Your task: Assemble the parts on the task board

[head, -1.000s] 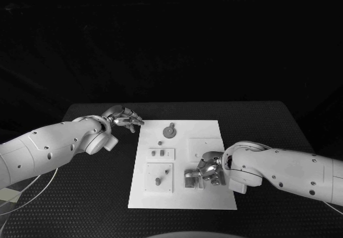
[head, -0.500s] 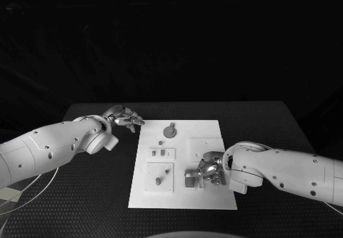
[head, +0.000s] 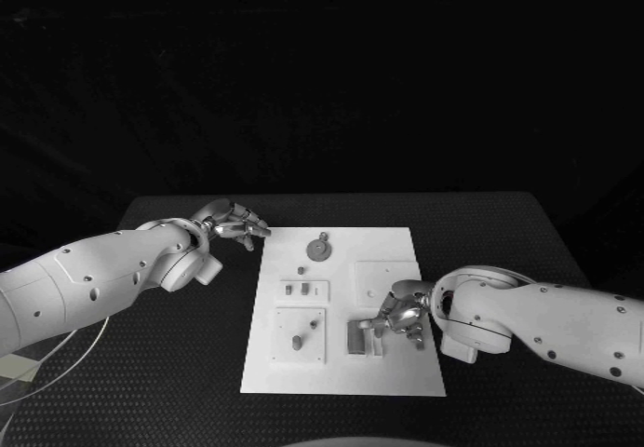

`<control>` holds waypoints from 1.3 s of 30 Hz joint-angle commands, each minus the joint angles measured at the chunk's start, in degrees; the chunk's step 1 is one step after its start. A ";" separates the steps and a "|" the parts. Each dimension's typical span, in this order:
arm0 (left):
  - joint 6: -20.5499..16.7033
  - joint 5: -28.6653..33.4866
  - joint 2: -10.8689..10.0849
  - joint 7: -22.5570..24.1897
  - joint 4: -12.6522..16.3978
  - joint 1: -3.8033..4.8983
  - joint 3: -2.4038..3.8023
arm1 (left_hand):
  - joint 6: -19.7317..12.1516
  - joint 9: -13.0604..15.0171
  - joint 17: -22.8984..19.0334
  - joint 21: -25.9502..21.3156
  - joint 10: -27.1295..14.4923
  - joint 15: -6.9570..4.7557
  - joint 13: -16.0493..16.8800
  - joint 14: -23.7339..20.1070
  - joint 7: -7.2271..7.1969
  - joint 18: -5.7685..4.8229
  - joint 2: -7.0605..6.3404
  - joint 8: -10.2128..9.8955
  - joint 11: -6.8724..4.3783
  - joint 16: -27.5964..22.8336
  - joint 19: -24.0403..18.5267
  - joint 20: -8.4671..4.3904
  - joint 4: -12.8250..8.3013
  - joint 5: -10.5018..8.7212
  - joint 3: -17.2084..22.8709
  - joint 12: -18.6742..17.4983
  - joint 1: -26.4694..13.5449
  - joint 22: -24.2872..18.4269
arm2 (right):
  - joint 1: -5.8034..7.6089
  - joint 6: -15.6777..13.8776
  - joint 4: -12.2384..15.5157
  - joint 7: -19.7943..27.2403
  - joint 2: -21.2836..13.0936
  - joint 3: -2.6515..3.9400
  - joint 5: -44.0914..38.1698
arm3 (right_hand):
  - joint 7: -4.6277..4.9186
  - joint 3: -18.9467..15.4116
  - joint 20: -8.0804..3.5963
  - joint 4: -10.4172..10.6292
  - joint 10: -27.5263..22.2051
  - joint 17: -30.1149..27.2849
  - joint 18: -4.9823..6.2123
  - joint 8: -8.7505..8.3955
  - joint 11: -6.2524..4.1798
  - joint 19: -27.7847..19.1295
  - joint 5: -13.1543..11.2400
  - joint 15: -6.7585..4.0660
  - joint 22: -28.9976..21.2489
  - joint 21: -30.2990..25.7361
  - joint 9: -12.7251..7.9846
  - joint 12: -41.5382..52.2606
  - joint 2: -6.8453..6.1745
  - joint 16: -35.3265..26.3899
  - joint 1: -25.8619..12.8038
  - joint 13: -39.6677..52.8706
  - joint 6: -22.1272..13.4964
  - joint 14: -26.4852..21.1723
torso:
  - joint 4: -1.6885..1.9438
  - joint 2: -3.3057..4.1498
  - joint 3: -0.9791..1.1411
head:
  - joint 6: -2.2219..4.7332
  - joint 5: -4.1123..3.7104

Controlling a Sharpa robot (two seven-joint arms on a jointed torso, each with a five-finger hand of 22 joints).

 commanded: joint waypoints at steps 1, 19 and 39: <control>0.24 0.39 0.03 0.53 0.15 0.06 0.03 | -0.29 -0.05 0.07 -0.19 -0.08 0.00 0.08 -0.06 -0.05 0.99 -0.17 0.25 0.32 -0.20 0.40 -0.04 0.24 -0.06 0.00 0.27 -0.46 0.07 | 0.70 -0.45 0.76 0.80 -0.94 0.78 -2.96 | 0.19 0.18 -0.20 0.06 -0.04 0.09 2.91 0.21 -0.15 0.23 -0.36 -0.26 1.14 0.18 0.09 -0.01 -0.03 -0.09 0.43 0.08 0.22 0.28 | -0.04 0.01 0.03 | 0.23 -0.21; 0.04 0.48 -0.22 0.54 0.26 0.06 0.03 | -0.26 -0.06 0.10 -0.22 -0.05 0.00 0.11 -0.06 -0.06 0.98 -0.18 0.29 0.31 -0.22 0.41 -0.03 0.33 -0.06 -0.03 0.29 -0.53 0.10 | 2.08 7.38 1.53 -4.04 -8.31 1.35 -6.06 | 0.00 -4.95 0.22 0.01 0.59 0.19 2.91 0.44 -0.30 -0.04 -0.39 -0.37 1.11 0.71 0.76 -0.13 4.58 -0.14 7.69 -0.23 0.98 0.55 | -0.04 0.02 0.00 | 0.61 -0.75; 0.24 0.50 -0.08 0.52 0.25 0.06 0.03 | -0.24 -0.07 0.13 -0.25 -0.04 -0.01 0.12 -0.06 -0.07 0.98 -0.22 0.32 0.31 -0.24 0.42 -0.03 0.43 -0.06 -0.05 0.30 -0.59 0.13 | 2.03 9.46 1.82 -5.46 -8.94 0.77 -14.05 | -0.29 -6.39 0.56 0.10 1.30 0.23 2.90 0.86 -0.54 -0.04 -0.33 -0.53 1.13 0.90 0.95 0.00 5.27 0.00 7.92 -0.37 2.20 0.77 | -0.01 0.02 -0.03 | 0.35 -1.13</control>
